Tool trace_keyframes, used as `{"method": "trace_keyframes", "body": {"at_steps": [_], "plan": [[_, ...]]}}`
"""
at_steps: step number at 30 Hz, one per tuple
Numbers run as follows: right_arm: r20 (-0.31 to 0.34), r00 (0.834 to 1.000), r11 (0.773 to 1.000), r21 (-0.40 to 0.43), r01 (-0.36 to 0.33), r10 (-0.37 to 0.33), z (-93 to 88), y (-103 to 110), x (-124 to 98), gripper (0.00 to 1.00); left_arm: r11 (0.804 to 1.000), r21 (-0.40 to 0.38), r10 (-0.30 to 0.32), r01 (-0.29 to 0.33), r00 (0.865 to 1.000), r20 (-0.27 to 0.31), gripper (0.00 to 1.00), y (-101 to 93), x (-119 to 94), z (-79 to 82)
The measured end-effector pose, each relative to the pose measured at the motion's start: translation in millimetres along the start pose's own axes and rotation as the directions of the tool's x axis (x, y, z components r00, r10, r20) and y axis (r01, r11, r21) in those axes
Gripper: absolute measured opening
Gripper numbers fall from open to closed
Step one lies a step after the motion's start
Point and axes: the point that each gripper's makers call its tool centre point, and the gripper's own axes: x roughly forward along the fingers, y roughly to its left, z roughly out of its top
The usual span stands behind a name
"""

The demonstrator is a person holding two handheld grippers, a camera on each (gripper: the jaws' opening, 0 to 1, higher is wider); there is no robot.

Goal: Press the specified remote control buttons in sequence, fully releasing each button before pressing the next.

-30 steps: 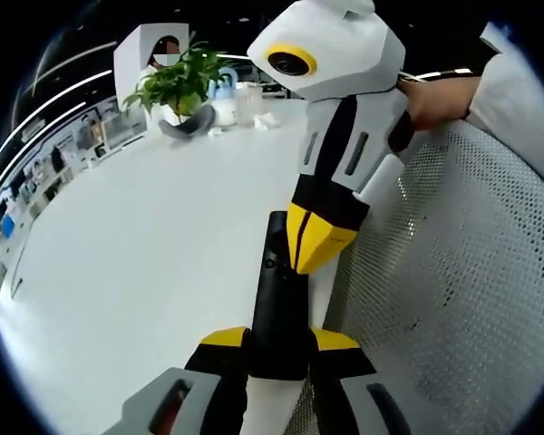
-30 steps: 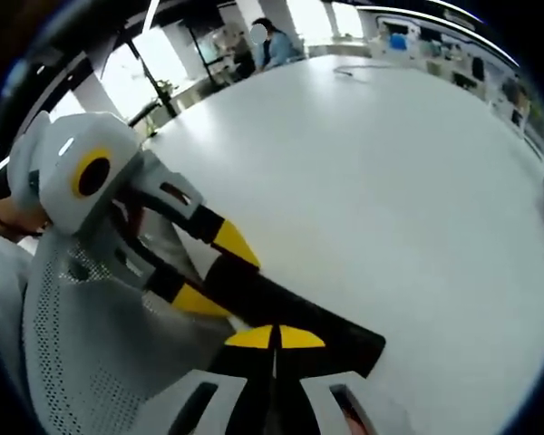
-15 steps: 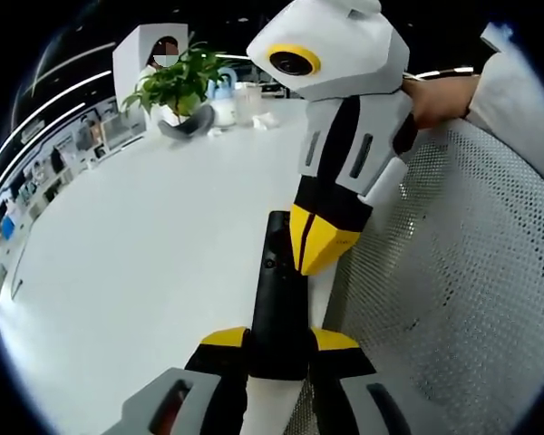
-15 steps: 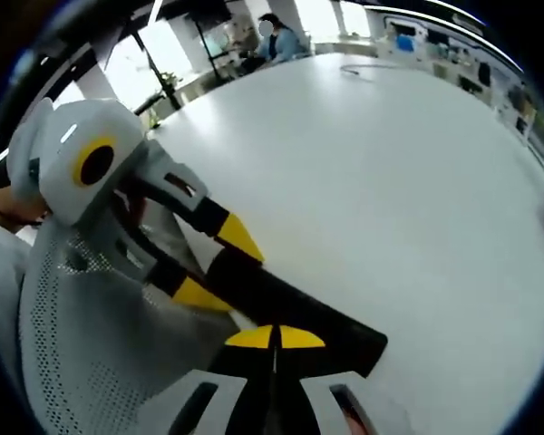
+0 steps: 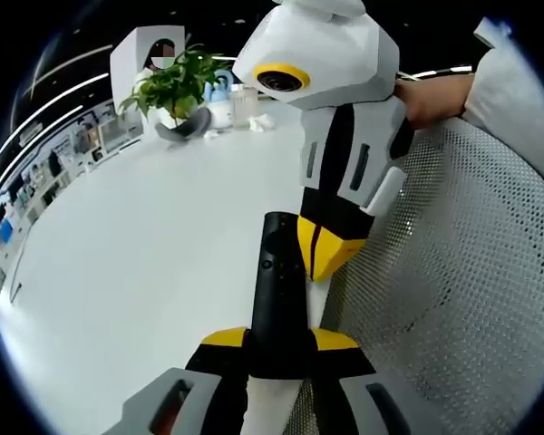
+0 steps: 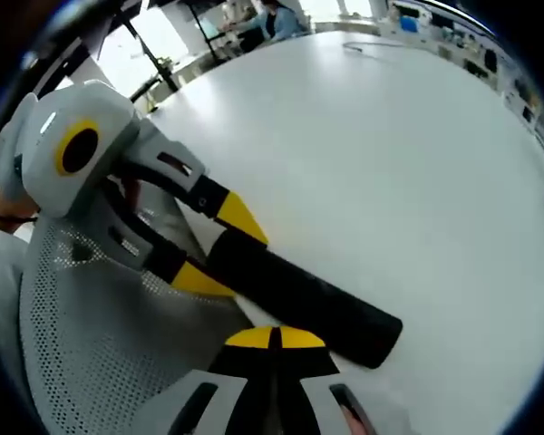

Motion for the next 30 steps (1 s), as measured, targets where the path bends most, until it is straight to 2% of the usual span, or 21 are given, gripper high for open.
{"method": "trace_keyframes", "body": {"at_steps": [3, 10, 12, 22, 26, 28, 30], "plan": [[0.024, 0.999, 0.999, 0.013, -0.032, 0.031, 4.9, 4, -3, 0.00, 1.000, 0.012, -0.007, 0.007, 1.000, 0.006, 0.24, -1.5, 1, 1.4], [0.151, 0.987, 0.992, 0.103, -0.069, 0.053, 26.4, 1, -13, 0.00, 1.000, 0.015, -0.013, 0.013, 1.000, 0.008, 0.25, -3.3, 1, 1.2], [0.167, 0.984, 0.989, 0.122, -0.079, 0.059, 28.4, 0, -15, 0.00, 0.999, 0.050, -0.017, 0.017, 1.000, 0.006, 0.24, -5.9, 2, 1.4], [0.175, 0.983, 0.988, 0.129, -0.082, 0.059, 32.1, 1, -9, 0.00, 0.999, 0.033, -0.020, 0.020, 1.000, 0.007, 0.25, -5.3, 2, 1.4], [0.134, 0.990, 0.990, 0.126, -0.066, 0.049, 25.5, 0, -3, 0.00, 0.999, 0.032, -0.020, 0.020, 1.000, 0.008, 0.25, -5.3, 2, 1.3], [0.141, 0.989, 0.994, 0.095, -0.058, 0.044, 26.3, 0, -5, 0.00, 0.999, 0.032, -0.021, 0.021, 1.000, 0.008, 0.25, -5.2, 2, 1.4], [0.146, 0.988, 0.992, 0.109, -0.061, 0.045, 26.2, 0, -5, 0.00, 0.999, 0.032, -0.021, 0.021, 1.000, 0.008, 0.25, -5.2, 2, 1.2]]}}
